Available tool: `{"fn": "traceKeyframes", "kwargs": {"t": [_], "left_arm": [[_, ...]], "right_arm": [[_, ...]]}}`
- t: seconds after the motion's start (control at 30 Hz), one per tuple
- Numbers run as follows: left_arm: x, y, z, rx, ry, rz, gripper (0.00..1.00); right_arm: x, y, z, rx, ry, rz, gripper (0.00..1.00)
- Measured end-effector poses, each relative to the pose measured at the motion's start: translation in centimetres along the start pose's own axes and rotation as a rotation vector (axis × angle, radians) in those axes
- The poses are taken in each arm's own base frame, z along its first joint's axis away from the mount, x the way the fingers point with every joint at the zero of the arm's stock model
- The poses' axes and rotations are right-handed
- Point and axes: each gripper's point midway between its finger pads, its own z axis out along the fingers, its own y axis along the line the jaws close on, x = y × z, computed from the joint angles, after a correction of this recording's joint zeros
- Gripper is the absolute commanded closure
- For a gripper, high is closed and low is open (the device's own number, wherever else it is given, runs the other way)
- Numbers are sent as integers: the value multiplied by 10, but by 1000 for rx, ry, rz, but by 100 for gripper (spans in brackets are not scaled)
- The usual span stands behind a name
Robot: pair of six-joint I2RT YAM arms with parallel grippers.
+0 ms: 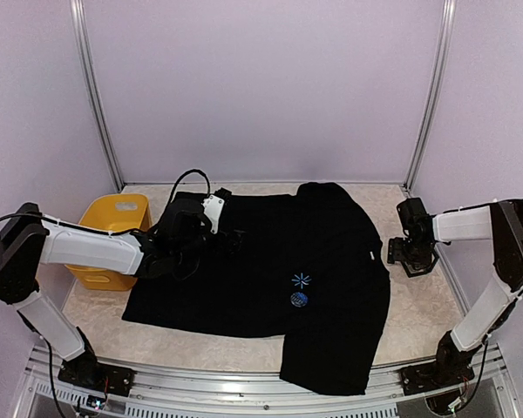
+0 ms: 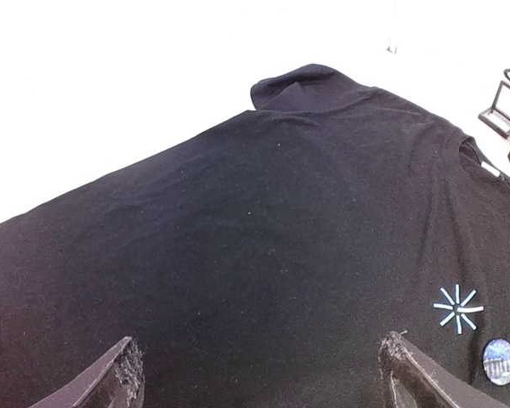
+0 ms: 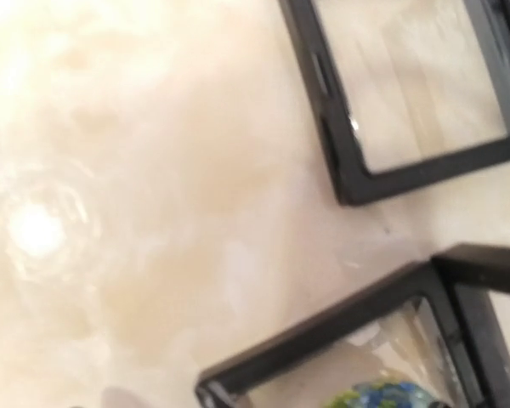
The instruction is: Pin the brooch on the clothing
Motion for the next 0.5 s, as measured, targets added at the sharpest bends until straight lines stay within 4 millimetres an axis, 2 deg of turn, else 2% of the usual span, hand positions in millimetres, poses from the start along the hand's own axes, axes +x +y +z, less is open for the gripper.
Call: {"fn": "traceKeyframes", "kwargs": {"t": [0.3, 0.5], "left_arm": [[0, -3, 0, 6, 0, 16, 10], [0, -4, -1, 8, 0, 24, 10]], "right_arm": [[7, -12, 5, 26, 0, 33, 17], [6, -15, 9, 8, -4, 56, 23]]}}
